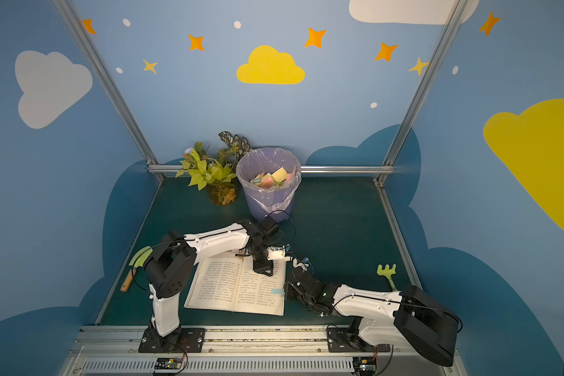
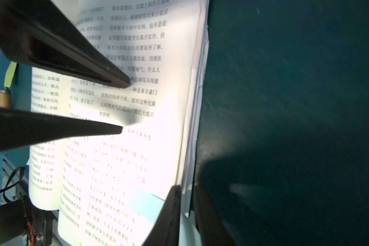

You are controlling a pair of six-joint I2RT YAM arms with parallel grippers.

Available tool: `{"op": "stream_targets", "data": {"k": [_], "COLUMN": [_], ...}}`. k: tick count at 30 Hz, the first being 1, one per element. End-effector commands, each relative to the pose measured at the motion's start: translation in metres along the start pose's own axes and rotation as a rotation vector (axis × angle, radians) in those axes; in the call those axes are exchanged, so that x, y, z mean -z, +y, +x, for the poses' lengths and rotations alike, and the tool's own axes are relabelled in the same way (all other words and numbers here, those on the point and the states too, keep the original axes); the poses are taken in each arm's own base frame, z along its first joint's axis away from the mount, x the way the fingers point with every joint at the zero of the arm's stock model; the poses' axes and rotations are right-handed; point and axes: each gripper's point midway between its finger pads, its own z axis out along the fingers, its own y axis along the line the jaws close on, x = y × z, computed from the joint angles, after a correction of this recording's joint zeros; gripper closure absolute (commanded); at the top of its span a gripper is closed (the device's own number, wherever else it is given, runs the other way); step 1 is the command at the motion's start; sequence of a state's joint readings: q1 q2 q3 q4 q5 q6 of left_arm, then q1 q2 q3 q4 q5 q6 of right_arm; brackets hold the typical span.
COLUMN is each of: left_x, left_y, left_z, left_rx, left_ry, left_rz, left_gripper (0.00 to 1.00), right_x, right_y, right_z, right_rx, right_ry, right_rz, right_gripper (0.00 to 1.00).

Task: Peel off the used sticky note
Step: Tear off the note from the book.

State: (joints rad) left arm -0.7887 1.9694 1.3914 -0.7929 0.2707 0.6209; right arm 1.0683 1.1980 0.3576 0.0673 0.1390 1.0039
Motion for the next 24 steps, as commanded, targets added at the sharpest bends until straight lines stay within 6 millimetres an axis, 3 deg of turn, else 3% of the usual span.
{"op": "stream_targets", "data": {"k": [1,7,16,24], "left_x": [-0.006,-0.016,-0.022,-0.027], "left_y": [0.000,0.002,-0.001,0.003], "left_z": [0.000,-0.001,0.005,0.013], "left_rx": [-0.002,0.001,0.005,0.009], "left_ry": [0.034,0.056,0.075,0.110], "left_rz": [0.014,0.022,0.037,0.018], "left_gripper": [0.61,0.61,0.62,0.62], "right_x": [0.003,0.011,0.006,0.009], "right_y": [0.017,0.021,0.020,0.033], "right_z": [-0.006,-0.003,-0.004,0.003], "right_rx": [0.007,0.037,0.081,0.242], "right_ry": [-0.004,0.016,0.025,0.026], "right_rz": [-0.054,-0.082,-0.041,0.031], "right_gripper": [0.78,0.76,1.00,1.00]}}
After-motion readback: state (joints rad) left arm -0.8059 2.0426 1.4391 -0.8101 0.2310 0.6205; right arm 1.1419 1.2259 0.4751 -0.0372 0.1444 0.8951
